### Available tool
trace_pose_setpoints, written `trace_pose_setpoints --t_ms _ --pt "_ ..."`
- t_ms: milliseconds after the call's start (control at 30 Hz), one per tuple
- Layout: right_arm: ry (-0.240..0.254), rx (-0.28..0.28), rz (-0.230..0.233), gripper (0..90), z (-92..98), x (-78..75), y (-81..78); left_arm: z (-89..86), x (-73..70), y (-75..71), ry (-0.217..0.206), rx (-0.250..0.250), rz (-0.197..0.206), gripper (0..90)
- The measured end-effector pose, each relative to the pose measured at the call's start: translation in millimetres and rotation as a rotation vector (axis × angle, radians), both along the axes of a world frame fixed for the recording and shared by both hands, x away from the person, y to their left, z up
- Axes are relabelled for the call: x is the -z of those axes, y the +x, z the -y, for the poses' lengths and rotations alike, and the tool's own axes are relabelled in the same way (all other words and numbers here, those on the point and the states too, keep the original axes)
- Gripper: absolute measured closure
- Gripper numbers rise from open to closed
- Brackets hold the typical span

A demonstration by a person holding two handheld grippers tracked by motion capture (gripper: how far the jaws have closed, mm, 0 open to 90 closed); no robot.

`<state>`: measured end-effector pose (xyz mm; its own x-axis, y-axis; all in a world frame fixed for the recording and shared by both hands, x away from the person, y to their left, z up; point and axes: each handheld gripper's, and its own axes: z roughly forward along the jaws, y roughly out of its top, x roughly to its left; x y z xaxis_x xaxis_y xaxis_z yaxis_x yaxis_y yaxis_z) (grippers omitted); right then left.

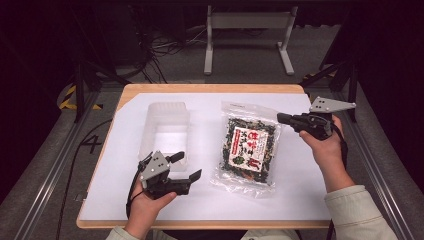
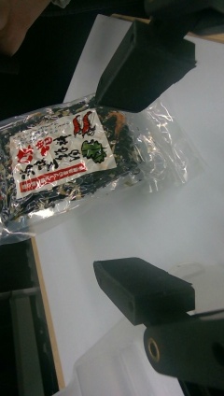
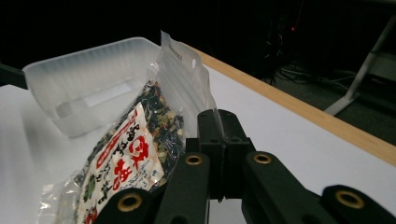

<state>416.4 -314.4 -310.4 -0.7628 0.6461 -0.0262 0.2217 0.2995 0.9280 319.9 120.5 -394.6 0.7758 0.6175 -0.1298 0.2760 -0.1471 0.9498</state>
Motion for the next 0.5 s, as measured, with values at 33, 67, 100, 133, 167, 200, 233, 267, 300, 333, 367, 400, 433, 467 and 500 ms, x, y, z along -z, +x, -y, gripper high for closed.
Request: trace_pose_setpoints --t_ms 33,67,100,133,167,200,233,267,300,333,367,400,433,467,500 --pt "0.001 -0.006 0.011 90.0 -0.8 -3.3 -2.8 0.9 0.1 1.9 -0.014 0.004 0.0 18.4" --pt "0.002 -0.013 0.022 90.0 -1.7 -6.6 -5.7 1.5 0.1 3.1 -0.021 0.008 -0.005 18.3" --pt "0.003 -0.018 0.031 90.0 -2.3 -9.0 -7.7 2.6 0.3 5.2 -0.032 0.007 -0.002 17.2" --pt "0.004 -0.024 0.039 90.0 -3.3 -12.1 -10.6 4.3 0.4 6.9 -0.045 0.014 -0.003 15.6" --pt "0.006 -0.031 0.05 90.0 -4.5 -15.8 -13.8 5.6 0.1 8.3 -0.047 0.016 0.004 14.5" --pt "0.005 -0.037 0.06 90.0 -5.5 -18.8 -16.4 7.0 -0.6 9.6 -0.046 0.022 0.007 13.5" --pt "0.005 -0.044 0.069 90.0 -6.5 -21.7 -18.8 8.4 -0.9 10.7 -0.047 0.037 0.016 11.3" --pt "0.004 -0.051 0.08 90.0 -7.7 -24.5 -21.2 9.4 -1.6 12.0 -0.045 0.047 0.031 9.3" --pt "0.003 -0.056 0.09 90.0 -8.9 -27.2 -23.6 10.5 -2.3 12.9 -0.042 0.052 0.04 8.3" --pt "0.002 -0.062 0.099 90.0 -10.0 -29.9 -26.0 12.2 -3.1 14.2 -0.043 0.061 0.049 6.6" --pt "0.001 -0.069 0.112 90.0 -11.5 -33.0 -28.9 13.3 -3.8 15.5 -0.042 0.064 0.052 5.3" --pt "0.001 -0.075 0.12 90.0 -12.8 -35.4 -31.1 14.5 -4.3 17.0 -0.04 0.066 0.055 5.2" --pt "0.001 -0.081 0.13 90.0 -14.0 -37.6 -33.1 15.6 -4.7 18.6 -0.038 0.063 0.057 4.6" --pt "0.0 -0.085 0.138 90.0 -15.3 -39.6 -35.1 16.7 -4.8 20.1 -0.04 0.063 0.058 4.5" --pt "-0.001 -0.09 0.144 90.0 -16.6 -41.5 -37.0 17.9 -4.9 21.4 -0.034 0.059 0.059 4.4"
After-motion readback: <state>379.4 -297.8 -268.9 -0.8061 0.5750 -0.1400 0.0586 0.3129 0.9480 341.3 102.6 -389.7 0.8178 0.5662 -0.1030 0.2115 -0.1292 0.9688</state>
